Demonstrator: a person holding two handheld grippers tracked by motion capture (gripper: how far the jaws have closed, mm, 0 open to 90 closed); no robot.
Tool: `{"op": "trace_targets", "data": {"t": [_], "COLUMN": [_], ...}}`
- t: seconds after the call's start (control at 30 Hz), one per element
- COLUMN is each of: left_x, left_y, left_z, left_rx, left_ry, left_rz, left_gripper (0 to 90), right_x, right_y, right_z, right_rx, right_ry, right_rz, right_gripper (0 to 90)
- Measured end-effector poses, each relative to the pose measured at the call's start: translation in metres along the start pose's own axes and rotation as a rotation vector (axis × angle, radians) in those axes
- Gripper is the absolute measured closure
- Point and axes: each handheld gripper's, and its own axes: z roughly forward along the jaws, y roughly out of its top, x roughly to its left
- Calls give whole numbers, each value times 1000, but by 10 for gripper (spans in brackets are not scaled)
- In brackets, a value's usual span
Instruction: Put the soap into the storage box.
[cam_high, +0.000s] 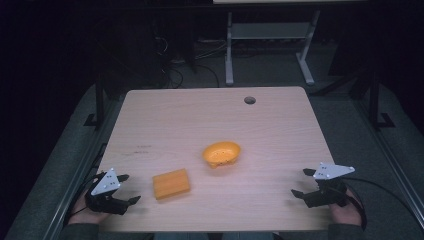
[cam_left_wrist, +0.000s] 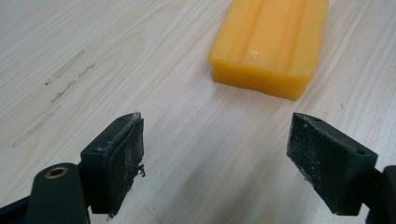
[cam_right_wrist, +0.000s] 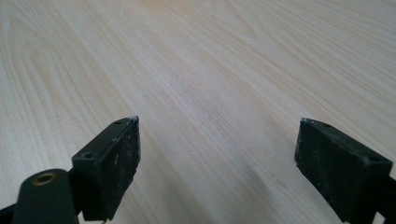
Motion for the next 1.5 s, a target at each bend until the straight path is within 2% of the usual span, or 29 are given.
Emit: {"op": "trace_targets", "data": {"t": [0.3,0.6,0.67,0.9,1.07,1.37,1.4,1.5], "left_x": [-2,-5,-7,-10,-12,-12,-12,-11], "left_y": [6,14,17,22,25,32,33,37], "left_z": [3,5,5,8,7,10,11,12], "left_rx": [16,33,34,47,30,42,33,50], "left_ry": [-31,-52,-51,-57,-59,-70,-74,-77], "left_rz": [5,34,48,60,59,84,73,93], "left_gripper": [182,179,179,180,193,202,203,204], "right_x": [0,1,1,0,0,1,1,1], "right_y": [0,1,1,1,1,1,1,1], "right_z": [1,1,1,1,0,0,0,-1], "right_rx": [4,7,5,3,-2,-2,0,-3], "right_ry": [2,6,4,-1,-1,-6,-5,-6], "right_rz": [0,-7,-6,-8,0,1,2,0], "right_gripper": [137,137,137,137,137,137,137,137]}}
